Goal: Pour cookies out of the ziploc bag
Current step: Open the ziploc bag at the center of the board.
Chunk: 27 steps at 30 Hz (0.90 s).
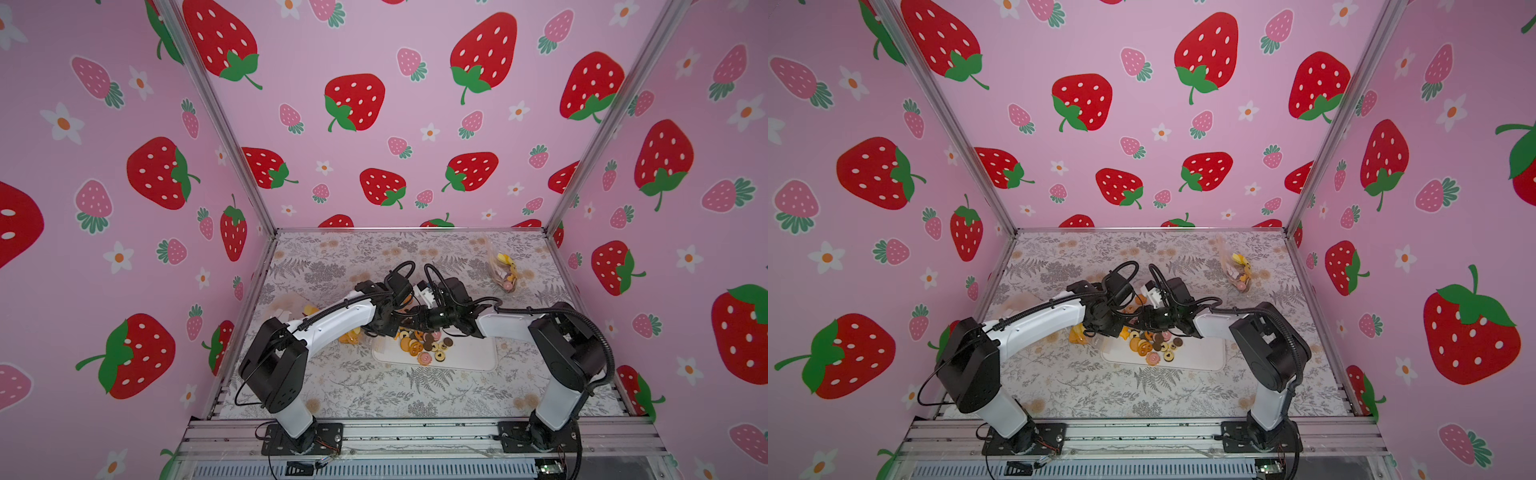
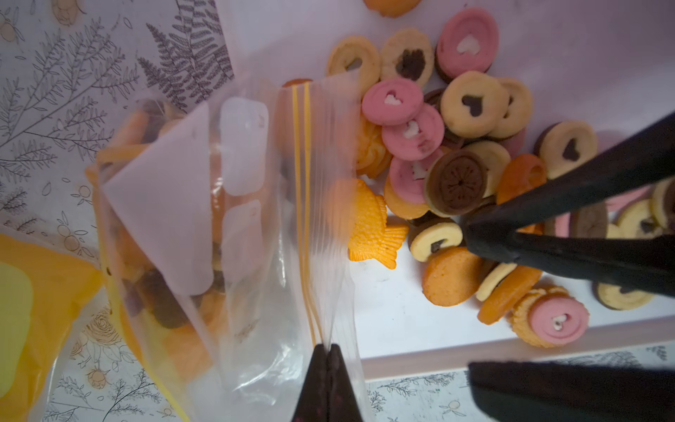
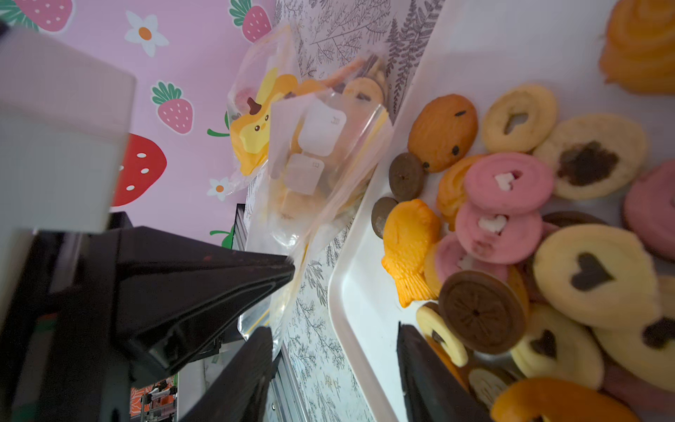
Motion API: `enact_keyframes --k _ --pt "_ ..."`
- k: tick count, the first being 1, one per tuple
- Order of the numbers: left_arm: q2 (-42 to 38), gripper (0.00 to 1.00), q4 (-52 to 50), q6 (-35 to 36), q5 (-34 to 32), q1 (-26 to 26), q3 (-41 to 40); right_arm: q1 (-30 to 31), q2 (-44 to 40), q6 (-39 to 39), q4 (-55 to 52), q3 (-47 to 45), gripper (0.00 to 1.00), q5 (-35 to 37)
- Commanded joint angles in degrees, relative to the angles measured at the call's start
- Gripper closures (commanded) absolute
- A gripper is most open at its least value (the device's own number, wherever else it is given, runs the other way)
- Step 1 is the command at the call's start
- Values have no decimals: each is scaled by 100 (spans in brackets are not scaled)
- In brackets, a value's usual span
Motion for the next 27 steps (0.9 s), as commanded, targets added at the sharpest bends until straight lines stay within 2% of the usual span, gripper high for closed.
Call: enact_keyframes --k 1,5,11,27 --pt "-254 100 -6 -134 -89 84 -77 46 140 249 451 103 48 -24" --pt "-436 100 230 -233 174 230 -284 97 235 383 786 128 53 -7" --pt "-599 100 482 -283 550 411 -482 180 346 580 1146 141 55 40" --pt "-713 100 625 -350 668 463 -616 468 721 724 1080 515 61 211"
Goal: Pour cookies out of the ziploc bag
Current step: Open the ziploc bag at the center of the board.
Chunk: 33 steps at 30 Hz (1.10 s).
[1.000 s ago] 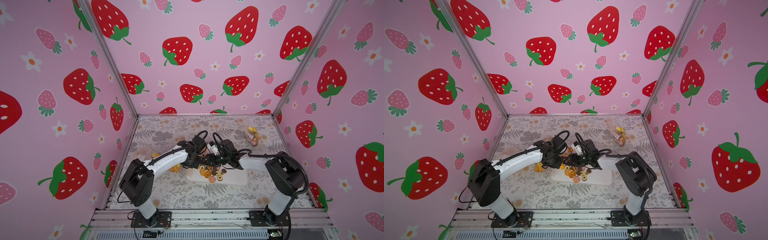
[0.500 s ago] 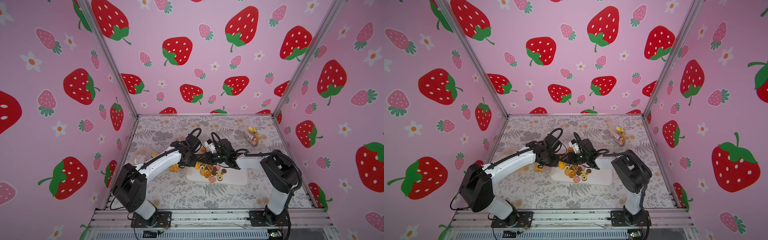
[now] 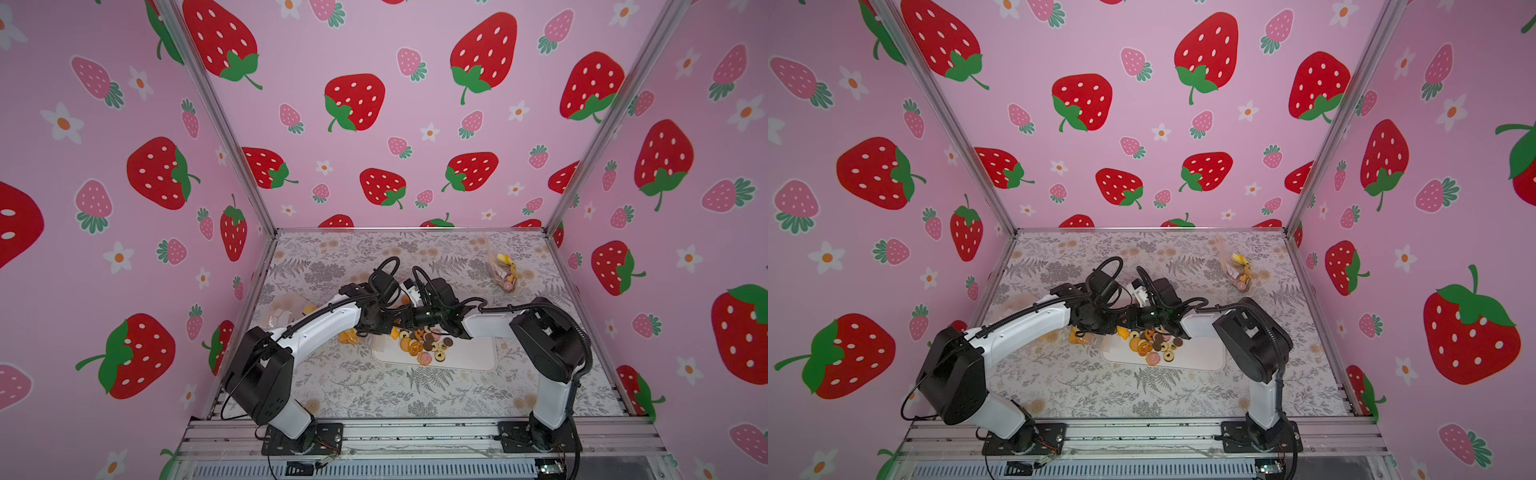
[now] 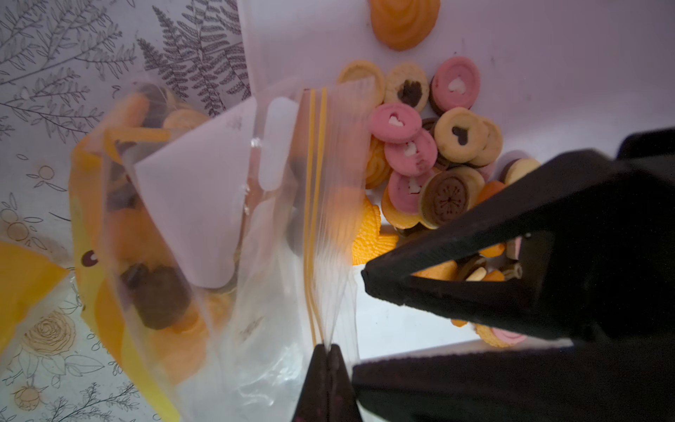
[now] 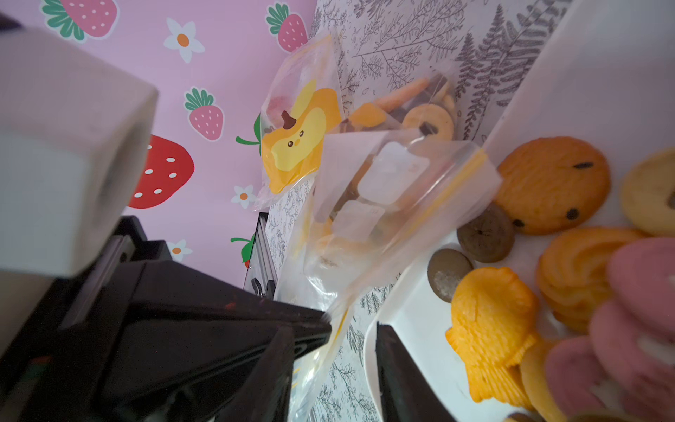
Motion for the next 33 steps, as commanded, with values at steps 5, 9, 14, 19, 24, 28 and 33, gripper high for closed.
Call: enact_keyframes --k 5,9,14,19,24,28,33 --pt "-222 100 -8 -97 -2 61 -57 48 187 137 0 190 65 130" --pt "-224 100 18 -88 42 72 -57 61 215 62 -166 257 65 135" --pt "-230 100 47 -84 121 72 -66 67 283 32 -304 330 66 130" --pt "-307 100 39 -102 86 72 -83 74 314 -4 -546 370 70 205" --pt "-301 100 38 -97 104 81 -74 74 332 -84 -756 443 71 215" --pt "-296 100 45 -88 105 89 -89 85 320 -36 -541 463 71 100" --pt "-294 100 45 -84 104 115 -114 110 320 141 -77 420 71 -89"
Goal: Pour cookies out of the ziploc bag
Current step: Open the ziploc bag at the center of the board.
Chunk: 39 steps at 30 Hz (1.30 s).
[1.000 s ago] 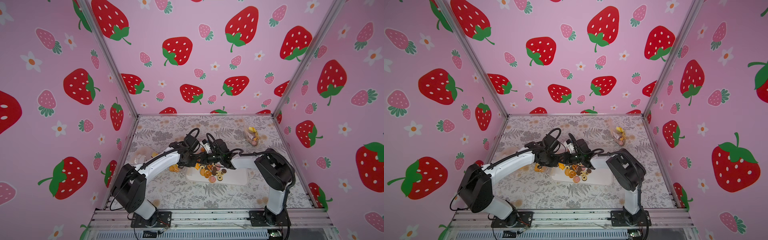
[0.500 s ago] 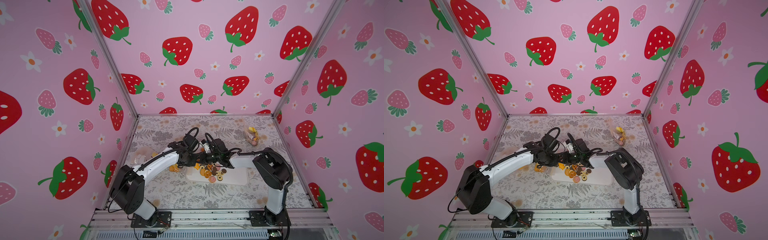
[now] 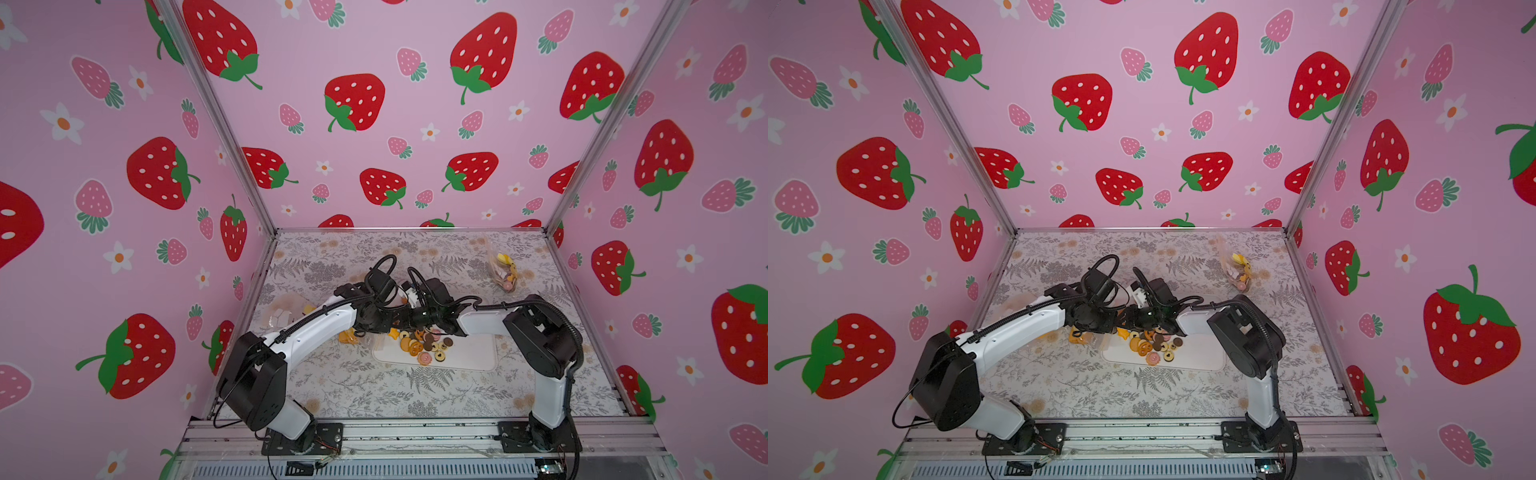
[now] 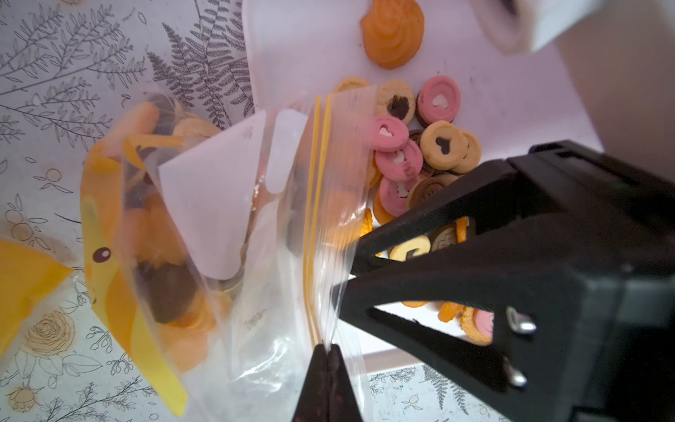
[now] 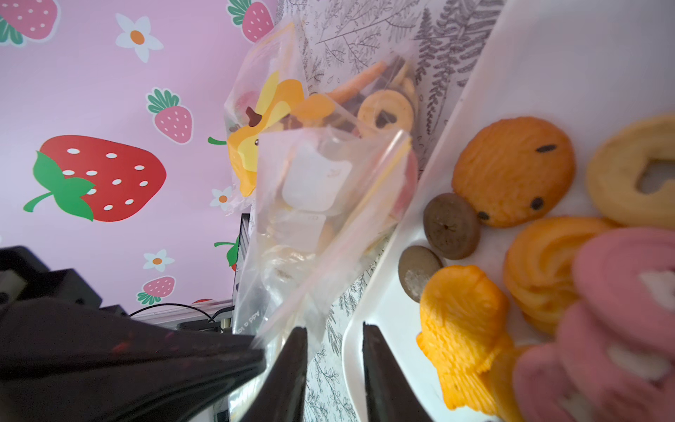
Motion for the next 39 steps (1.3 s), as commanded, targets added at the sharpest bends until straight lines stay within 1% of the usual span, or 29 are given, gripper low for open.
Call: enact_keyframes --k 1,7,10,14,15,20,22,30,37,39 --pt "-76 100 -19 -55 11 49 -61 59 53 202 499 109 71 -210" --pt "-138 100 8 -71 10 60 -97 112 146 285 588 162 72 -293" --pt "-135 100 1 -61 -3 68 -97 121 174 298 608 177 77 -319" --pt "-141 100 8 -63 10 77 -97 121 196 311 597 175 79 -328" --pt "-137 100 12 -59 10 75 -89 121 199 311 595 170 81 -328" --pt "-150 100 16 -58 10 77 -79 122 216 311 592 170 98 -337" --pt "-141 100 16 -62 10 81 -85 121 214 311 589 170 100 -333" --pt "-213 100 -10 -122 -114 86 -115 121 140 305 522 69 100 -136" --pt "-408 100 51 -196 -280 120 -198 121 56 -1 -133 57 100 232" --pt "-426 100 45 -195 -280 130 -211 121 58 -14 -126 34 100 260"
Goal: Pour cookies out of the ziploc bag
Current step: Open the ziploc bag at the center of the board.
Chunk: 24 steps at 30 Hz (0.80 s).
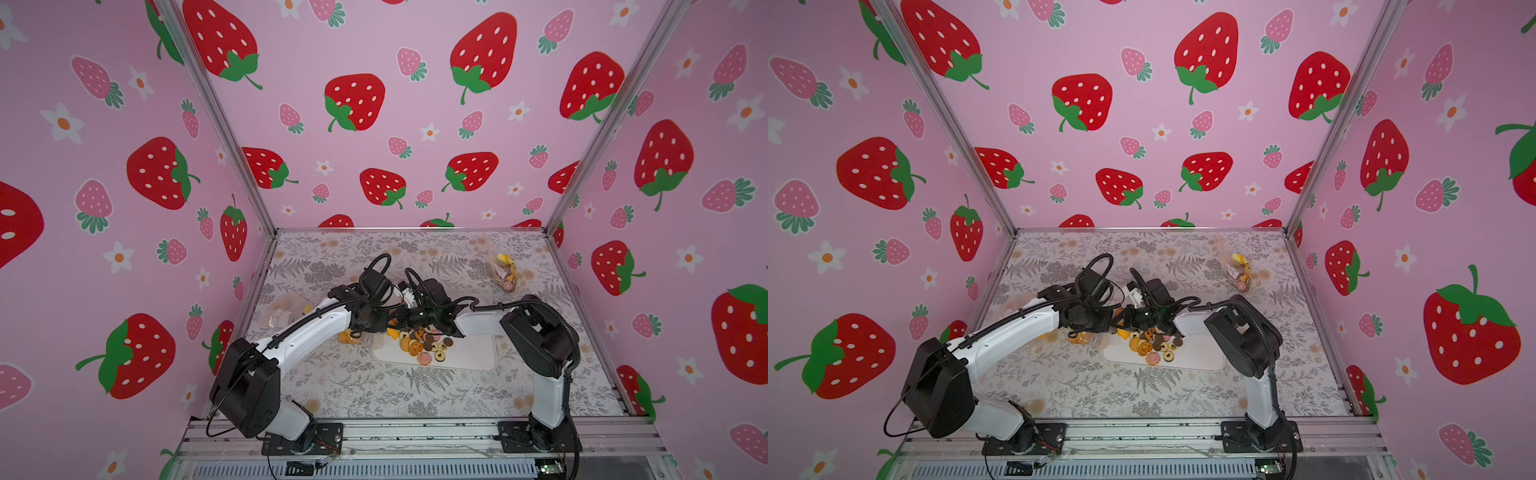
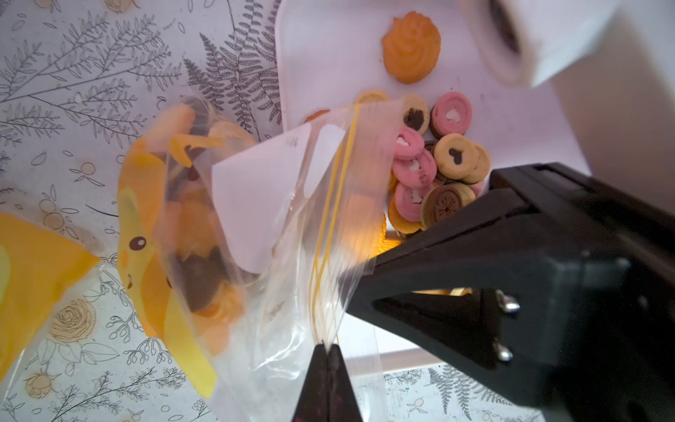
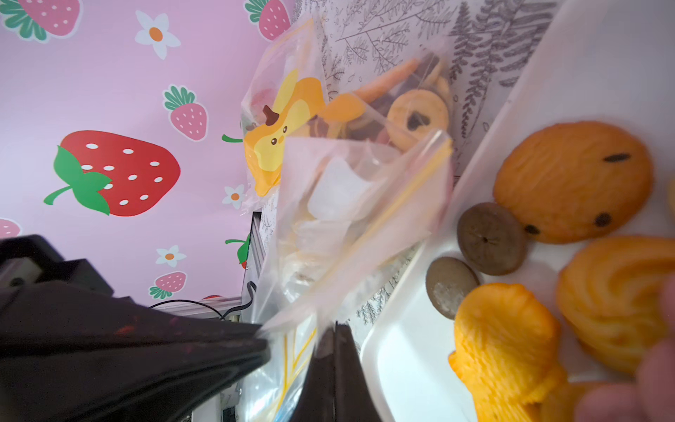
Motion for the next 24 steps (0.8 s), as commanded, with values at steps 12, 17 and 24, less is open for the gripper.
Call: enact_keyframes --k 12,17,24 --pt "-258 100 -16 -69 -71 38 -9 22 -458 -295 -560 -231 100 676" --pt "-403 100 -34 -100 -26 38 72 23 -744 -552 -1022 -269 100 951" --pt "-446 100 -121 -98 -96 38 85 22 -944 -846 -1796 -166 100 1443"
